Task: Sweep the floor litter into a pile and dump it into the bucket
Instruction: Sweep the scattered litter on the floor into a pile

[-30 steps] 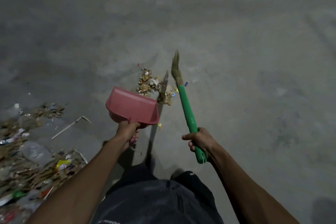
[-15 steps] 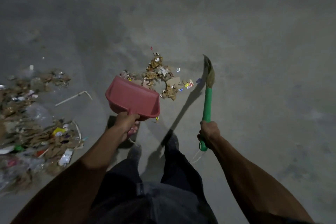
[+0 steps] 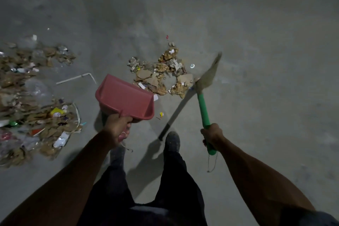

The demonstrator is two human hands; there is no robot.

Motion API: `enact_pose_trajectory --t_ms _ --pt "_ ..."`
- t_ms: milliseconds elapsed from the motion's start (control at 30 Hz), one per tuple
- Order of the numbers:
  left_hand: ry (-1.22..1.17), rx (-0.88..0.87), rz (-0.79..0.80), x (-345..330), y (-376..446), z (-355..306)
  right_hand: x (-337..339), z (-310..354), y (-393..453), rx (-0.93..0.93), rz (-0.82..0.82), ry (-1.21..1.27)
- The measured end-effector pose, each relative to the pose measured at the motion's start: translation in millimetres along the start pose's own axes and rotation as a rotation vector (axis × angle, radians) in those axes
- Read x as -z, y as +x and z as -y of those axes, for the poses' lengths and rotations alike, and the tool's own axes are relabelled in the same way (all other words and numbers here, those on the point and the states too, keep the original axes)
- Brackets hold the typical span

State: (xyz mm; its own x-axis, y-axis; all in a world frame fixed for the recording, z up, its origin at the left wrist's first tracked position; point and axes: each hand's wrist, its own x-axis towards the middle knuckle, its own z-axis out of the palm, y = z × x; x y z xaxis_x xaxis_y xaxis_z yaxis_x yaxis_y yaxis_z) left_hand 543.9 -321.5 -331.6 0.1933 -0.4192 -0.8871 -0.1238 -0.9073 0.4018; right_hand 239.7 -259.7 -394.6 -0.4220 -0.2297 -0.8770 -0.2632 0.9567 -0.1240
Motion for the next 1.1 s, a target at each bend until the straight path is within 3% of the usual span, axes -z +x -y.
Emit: enact_pose_trajectory --t_ms 400,633,867,1100 --pt "0.054 -0.043 0.024 180 106 17 -200 165 -45 0.395 -0.031 -0.641" --pt "0.089 -0.049 -0.048 262 151 27 -303 221 -84 0.696 0.012 -0.889" --pt "0.039 -0.018 -0.073 271 153 31 -295 170 -120 0.717 -0.034 -0.680" --pt "0.091 -0.041 0.048 241 133 35 -253 61 -135 0.323 -0.175 -0.135"
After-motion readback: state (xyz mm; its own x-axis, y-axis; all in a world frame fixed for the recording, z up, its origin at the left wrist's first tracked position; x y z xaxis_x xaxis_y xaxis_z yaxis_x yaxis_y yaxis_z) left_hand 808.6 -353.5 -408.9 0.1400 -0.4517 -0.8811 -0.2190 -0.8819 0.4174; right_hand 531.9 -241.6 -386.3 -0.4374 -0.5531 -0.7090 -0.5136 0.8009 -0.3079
